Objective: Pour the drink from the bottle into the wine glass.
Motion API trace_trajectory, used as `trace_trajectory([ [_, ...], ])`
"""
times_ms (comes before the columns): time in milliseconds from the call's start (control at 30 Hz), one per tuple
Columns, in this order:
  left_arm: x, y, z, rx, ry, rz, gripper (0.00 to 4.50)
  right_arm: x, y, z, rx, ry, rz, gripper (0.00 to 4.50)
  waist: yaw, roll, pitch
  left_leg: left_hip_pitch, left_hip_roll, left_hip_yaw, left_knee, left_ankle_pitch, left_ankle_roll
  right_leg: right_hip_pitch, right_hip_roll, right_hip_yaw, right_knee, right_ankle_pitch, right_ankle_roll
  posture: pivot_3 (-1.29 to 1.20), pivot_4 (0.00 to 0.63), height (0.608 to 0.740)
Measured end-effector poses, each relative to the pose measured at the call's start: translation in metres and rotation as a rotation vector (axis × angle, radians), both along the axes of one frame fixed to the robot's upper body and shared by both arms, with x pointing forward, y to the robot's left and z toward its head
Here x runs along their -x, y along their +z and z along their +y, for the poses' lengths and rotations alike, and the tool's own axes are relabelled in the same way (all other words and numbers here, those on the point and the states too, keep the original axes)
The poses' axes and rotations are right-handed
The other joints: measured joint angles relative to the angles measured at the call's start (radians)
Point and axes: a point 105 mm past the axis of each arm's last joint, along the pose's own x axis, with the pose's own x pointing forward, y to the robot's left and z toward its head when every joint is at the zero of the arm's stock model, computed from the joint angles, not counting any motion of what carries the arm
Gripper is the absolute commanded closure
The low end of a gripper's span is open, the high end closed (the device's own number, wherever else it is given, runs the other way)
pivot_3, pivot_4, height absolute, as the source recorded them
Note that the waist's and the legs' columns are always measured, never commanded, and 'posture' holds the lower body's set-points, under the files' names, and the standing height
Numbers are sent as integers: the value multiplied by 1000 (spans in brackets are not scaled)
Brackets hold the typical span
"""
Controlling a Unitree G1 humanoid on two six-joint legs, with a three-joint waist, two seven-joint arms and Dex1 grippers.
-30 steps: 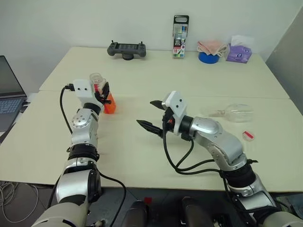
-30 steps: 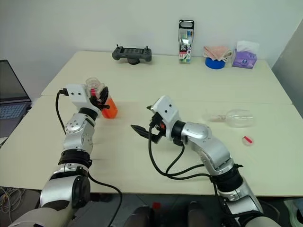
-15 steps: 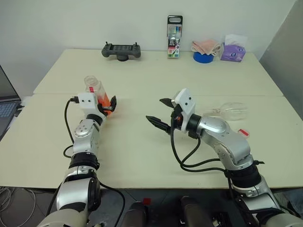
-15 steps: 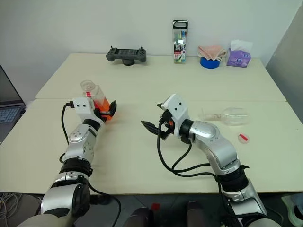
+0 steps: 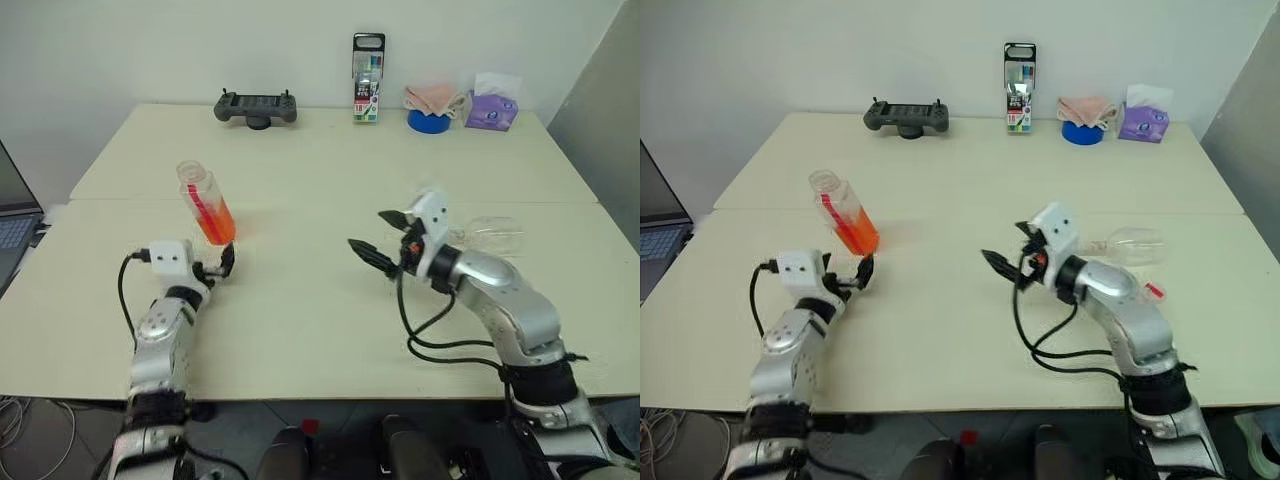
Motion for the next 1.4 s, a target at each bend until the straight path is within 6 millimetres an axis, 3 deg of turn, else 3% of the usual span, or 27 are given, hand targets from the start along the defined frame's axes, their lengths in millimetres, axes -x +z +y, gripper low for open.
trace_trajectory([
  [100, 29, -14, -22, -38, -159, 77, 56, 7, -18, -38, -131, -163, 92, 0, 2, 0, 0, 0, 0, 1, -1, 0, 0, 1, 0, 0, 0, 0, 0, 0, 150, 740],
  [167, 40, -17, -54, -87, -349, 113, 56, 18, -31, -52, -287, -235, 166, 0, 10, 0, 0, 1, -1, 0, -1, 0, 0, 2, 1, -2, 0, 0, 0, 0, 150, 740],
  [300, 40, 2, -122, -114, -666, 53, 56, 25, -46, -63, -592, -342, 286, 0, 6, 2, 0, 4, 0, 4, 1, 5, 4, 4, 3, 1, -1, 2, -1, 0, 150, 740],
  [467, 35, 27, -164, -141, -870, -25, 56, 5, -48, -78, -804, -476, 356, 0, -11, 3, 0, 18, 3, 5, -4, 7, 7, 15, 7, 2, -2, 2, -4, 0, 150, 740],
  [700, 34, 39, -185, -175, -1003, -25, 56, -32, -58, -68, -1048, -504, 511, 0, -16, 4, 0, 15, 8, 5, -5, 6, 7, 12, 12, 1, -1, 2, -5, 0, 150, 740],
  [800, 34, 39, -185, -177, -1010, -23, 56, -41, -67, -67, -1112, -530, 562, 0, -16, 4, 0, 15, 9, 5, -4, 6, 7, 12, 13, 1, -1, 1, -4, 0, 150, 740],
  [1067, 34, 36, -184, -171, -1003, -7, 56, -70, -66, -67, -1226, -564, 561, 0, -21, 5, 0, 17, 15, 7, -4, 6, 7, 12, 19, 2, -2, 3, -7, 0, 150, 740],
  [1300, 37, 31, -181, -169, -996, 14, 0, -78, -78, -76, -1323, -647, 569, 2391, -20, 5, -1, 17, 15, 7, -4, 6, 7, 12, 20, 2, -2, 4, -8, 0, 150, 740],
  [1400, 36, 32, -176, -175, -984, 12, 0, -76, -70, -76, -1301, -633, 537, 3447, -17, 5, -1, 17, 15, 6, -4, 6, 7, 12, 20, 2, -2, 4, -8, 0, 150, 740],
])
